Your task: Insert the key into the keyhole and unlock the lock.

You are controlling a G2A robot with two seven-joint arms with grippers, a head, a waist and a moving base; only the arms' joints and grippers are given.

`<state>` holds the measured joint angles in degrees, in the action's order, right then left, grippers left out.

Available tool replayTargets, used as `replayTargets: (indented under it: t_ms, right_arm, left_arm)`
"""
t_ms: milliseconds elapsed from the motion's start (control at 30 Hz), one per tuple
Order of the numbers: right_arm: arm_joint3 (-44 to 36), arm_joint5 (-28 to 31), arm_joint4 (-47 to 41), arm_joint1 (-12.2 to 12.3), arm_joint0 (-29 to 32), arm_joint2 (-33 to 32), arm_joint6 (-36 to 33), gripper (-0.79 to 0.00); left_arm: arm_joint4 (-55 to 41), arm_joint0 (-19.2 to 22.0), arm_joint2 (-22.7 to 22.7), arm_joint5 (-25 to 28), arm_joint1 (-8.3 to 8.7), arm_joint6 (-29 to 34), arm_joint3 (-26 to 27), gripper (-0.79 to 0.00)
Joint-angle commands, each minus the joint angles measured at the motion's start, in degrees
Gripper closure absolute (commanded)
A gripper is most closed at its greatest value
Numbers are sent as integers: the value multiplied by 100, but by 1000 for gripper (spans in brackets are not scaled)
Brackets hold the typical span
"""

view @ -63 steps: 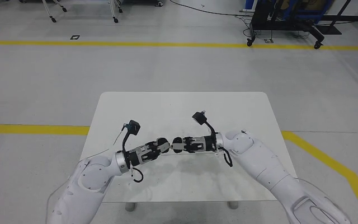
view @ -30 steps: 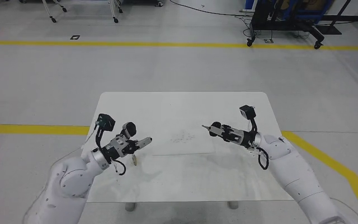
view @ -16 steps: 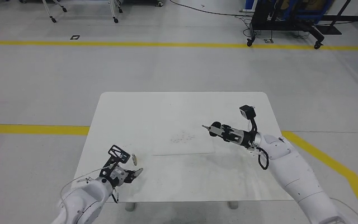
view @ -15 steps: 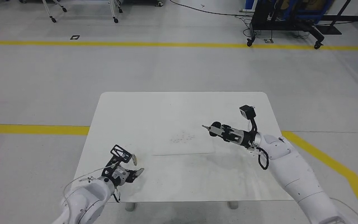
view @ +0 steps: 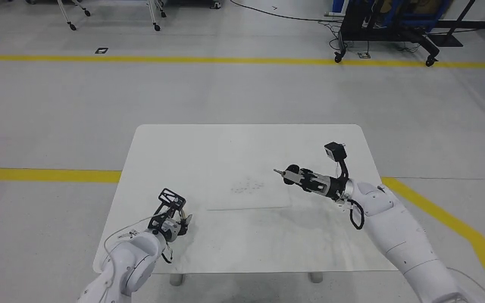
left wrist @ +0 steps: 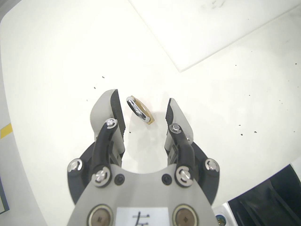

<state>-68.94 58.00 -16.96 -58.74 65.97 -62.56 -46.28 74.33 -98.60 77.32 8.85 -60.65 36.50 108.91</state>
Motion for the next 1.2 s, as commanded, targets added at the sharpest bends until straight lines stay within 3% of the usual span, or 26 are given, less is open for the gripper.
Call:
replayTargets:
  t_ms: [0, 67, 100, 133, 533, 833, 1167]
  right_arm:
    - [0, 0, 0, 0, 0, 0, 0, 0]
    - [0, 0, 0, 0, 0, 0, 0, 0]
    - [0, 0, 0, 0, 0, 0, 0, 0]
    - [0, 0, 0, 0, 0, 0, 0, 0]
    - [0, 0, 0, 0, 0, 0, 0, 0]
    - [0, 0, 0, 0, 0, 0, 0, 0]
    - [0, 0, 0, 0, 0, 0, 0, 0]
  left_arm:
    - [99, 24, -35, -88, -8, -22, -31, -289]
    - [117, 41, -86, -115, -19, -34, -54, -151]
    - [123, 50, -102, -125, -23, -36, -64, -18]
    - [138, 60, -113, -141, -26, -42, -74, 0]
    - [158, 194, -156, -147, -58, -140, -235, 0]
    - [-882, 320, 74, 322, -89, -1078, -404, 0]
    - [-1123, 347, 70, 345, -100, -1041, -495, 0]
